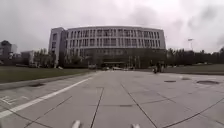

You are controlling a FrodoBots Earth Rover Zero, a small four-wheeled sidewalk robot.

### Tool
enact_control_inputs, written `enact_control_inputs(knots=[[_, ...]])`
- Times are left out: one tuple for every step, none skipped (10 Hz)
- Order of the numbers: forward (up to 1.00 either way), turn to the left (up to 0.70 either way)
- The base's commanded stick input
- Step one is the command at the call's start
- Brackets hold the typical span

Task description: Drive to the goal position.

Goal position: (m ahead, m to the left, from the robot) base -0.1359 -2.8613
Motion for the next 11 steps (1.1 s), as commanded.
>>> enact_control_inputs(knots=[[0.06,0.00],[0.06,0.00],[0.06,0.00],[0.06,0.00],[0.06,0.00],[0.06,0.00],[0.06,0.00],[0.06,0.00],[0.06,0.00],[0.06,0.00],[0.06,0.00]])
